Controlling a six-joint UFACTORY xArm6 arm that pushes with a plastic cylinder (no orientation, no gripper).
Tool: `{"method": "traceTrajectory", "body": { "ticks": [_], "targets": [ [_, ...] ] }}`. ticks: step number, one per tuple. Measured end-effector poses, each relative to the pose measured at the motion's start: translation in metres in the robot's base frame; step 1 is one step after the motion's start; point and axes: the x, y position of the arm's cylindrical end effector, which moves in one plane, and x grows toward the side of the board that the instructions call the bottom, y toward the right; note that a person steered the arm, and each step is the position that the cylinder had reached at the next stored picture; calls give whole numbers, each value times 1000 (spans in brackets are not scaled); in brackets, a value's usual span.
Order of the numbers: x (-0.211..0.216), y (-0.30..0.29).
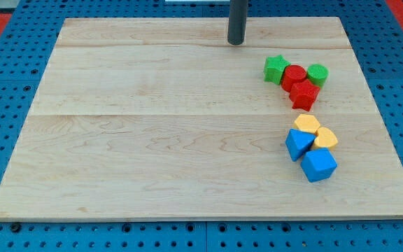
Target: Push the red circle towards the center
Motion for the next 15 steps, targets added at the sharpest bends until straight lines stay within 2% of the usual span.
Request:
{"method": "traceTrajectory", "body": {
  "ticks": [3,4,5,6,7,8,9,10,11,12,13,14,15],
  "targets": [
    [-1,9],
    [-6,60],
    [11,155],
    [70,202],
    [114,183],
    [119,150],
    [116,83],
    [116,53],
    [116,81],
    [116,82],
    [116,65],
    [116,3],
    [84,-12]
  ]
}}
